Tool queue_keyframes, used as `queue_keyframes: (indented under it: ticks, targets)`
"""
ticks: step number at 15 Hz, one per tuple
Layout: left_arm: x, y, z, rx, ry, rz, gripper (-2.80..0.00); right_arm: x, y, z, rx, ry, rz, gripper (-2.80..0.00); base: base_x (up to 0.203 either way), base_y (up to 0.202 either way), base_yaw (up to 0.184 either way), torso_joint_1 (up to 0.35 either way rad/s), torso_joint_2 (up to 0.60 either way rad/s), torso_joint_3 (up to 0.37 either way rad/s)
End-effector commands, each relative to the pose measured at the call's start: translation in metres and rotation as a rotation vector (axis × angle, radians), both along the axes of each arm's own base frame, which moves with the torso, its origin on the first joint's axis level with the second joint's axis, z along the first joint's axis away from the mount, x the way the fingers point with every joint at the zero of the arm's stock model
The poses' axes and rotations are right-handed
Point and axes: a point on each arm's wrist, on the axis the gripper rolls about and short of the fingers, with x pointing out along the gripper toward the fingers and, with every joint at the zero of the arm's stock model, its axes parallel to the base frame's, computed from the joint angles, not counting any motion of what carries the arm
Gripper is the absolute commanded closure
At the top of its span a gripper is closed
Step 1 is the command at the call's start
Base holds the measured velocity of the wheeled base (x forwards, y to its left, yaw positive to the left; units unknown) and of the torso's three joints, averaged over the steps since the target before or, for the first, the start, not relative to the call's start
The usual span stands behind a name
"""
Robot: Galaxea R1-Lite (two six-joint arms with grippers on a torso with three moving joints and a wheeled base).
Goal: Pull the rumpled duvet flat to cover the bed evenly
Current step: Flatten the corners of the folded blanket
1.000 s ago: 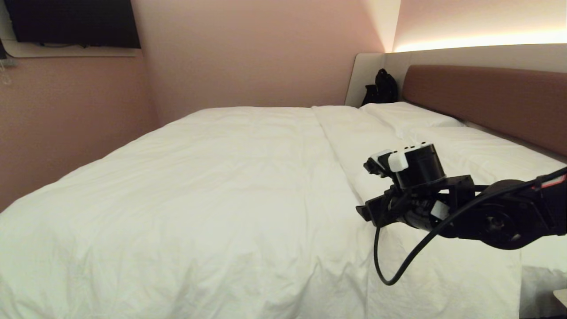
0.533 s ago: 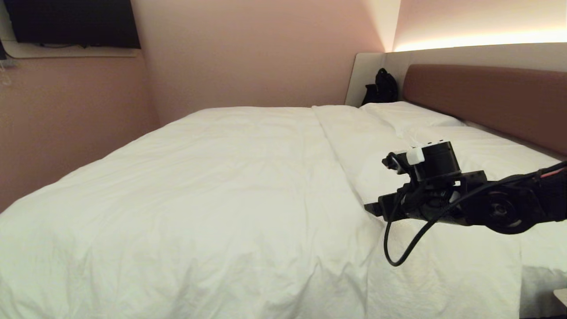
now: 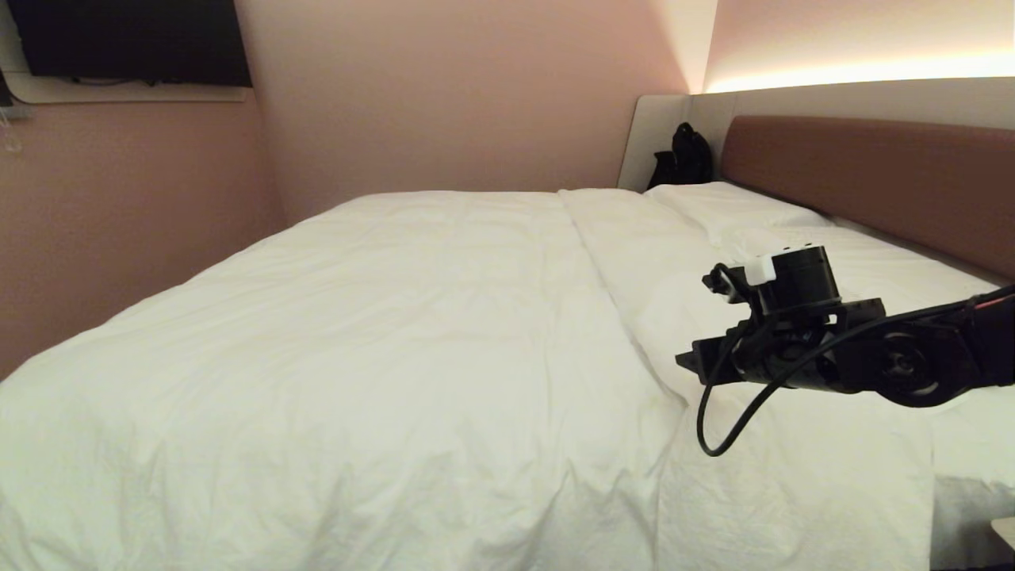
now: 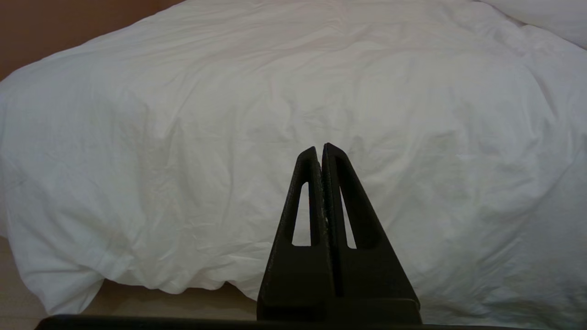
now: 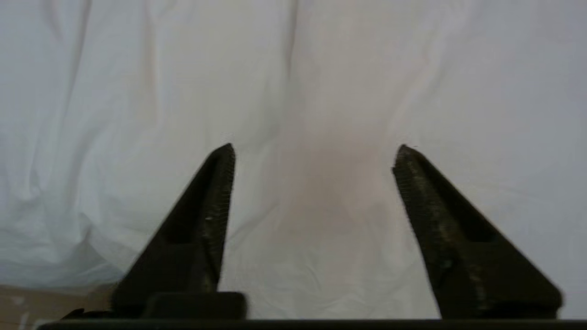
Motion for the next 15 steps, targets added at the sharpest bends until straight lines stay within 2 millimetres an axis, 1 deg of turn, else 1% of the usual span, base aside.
queue_keyframes:
  ticks: [1,4,5,10,11,14,15]
  targets:
    - [0.000,0.000,0.000,0.000,0.000,0.001,0.00,0.002,-0.001,-0.001,-0.002,0.001,-0.006,0.00,0.000,0.000,0.000,0.000,0.00,0.000]
    - [0.000,0.000,0.000,0.000,0.000,0.001,0.00,0.010,-0.009,-0.006,-0.004,0.009,-0.036,0.00,0.000,0.000,0.000,0.000,0.00,0.000]
    - [0.000,0.000,0.000,0.000,-0.002,0.001,0.00,0.014,-0.013,-0.011,-0.006,0.019,-0.049,0.00,0.000,0.000,0.000,0.000,0.00,0.000]
    - [0.000,0.000,0.000,0.000,-0.002,0.001,0.00,0.047,-0.029,-0.029,0.008,0.045,-0.122,0.00,0.000,0.000,0.000,0.000,0.00,0.000]
    - [0.000,0.000,0.000,0.000,0.000,0.001,0.00,0.049,-0.029,-0.030,0.016,0.045,-0.116,0.00,0.000,0.000,0.000,0.000,0.00,0.000]
    - [0.000,0.000,0.000,0.000,0.000,0.001,0.00,0.065,-0.025,-0.038,0.046,0.051,-0.105,0.00,0.000,0.000,0.000,0.000,0.00,0.000]
    - [0.000,0.000,0.000,0.000,0.000,0.001,0.00,0.071,-0.024,-0.043,0.048,0.060,-0.109,0.00,0.000,0.000,0.000,0.000,0.00,0.000]
